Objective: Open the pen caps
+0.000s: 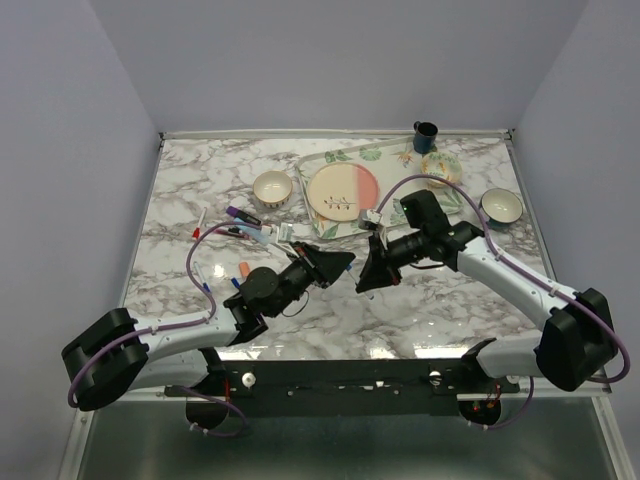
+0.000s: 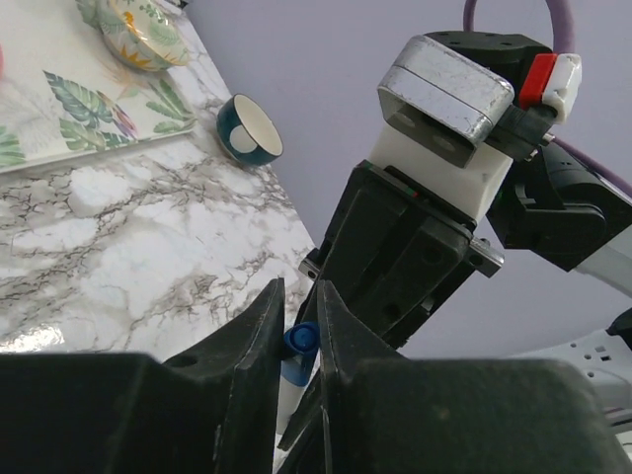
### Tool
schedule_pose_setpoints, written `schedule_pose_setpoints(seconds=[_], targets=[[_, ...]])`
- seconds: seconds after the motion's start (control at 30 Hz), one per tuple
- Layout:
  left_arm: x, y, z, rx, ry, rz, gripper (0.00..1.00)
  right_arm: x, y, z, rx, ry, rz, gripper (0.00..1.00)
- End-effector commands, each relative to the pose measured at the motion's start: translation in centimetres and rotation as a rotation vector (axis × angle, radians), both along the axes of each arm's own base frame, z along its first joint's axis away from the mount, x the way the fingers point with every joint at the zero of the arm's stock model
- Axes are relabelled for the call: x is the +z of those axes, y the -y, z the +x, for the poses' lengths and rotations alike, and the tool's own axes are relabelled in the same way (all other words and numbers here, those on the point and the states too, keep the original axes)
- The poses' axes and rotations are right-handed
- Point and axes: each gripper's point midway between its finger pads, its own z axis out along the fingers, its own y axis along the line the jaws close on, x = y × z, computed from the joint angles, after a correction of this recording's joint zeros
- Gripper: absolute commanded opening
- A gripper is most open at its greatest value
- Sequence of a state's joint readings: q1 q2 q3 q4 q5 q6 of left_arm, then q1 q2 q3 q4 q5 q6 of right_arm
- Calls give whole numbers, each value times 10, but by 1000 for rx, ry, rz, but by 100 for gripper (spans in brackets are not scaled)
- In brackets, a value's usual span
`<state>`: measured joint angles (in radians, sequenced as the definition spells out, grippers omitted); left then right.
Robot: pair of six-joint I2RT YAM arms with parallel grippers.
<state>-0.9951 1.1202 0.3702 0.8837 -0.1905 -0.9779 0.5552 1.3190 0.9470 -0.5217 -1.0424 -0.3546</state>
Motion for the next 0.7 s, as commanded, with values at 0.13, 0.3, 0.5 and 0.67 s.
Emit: schedule_pose_setpoints(seconds=[0.13, 0.3, 0.5, 0.67], targets=[[23, -4, -3, 0, 92, 13, 0, 0, -2, -7, 38, -33, 16, 1], [42, -54, 32, 235, 144, 113, 0, -8, 4, -11, 45, -33, -17, 0], [77, -160, 76, 584, 155, 104, 0, -15, 11, -17, 62, 0, -37, 1], [63, -176, 83, 600, 72, 100, 0, -39, 20, 2, -3, 82, -143, 1]])
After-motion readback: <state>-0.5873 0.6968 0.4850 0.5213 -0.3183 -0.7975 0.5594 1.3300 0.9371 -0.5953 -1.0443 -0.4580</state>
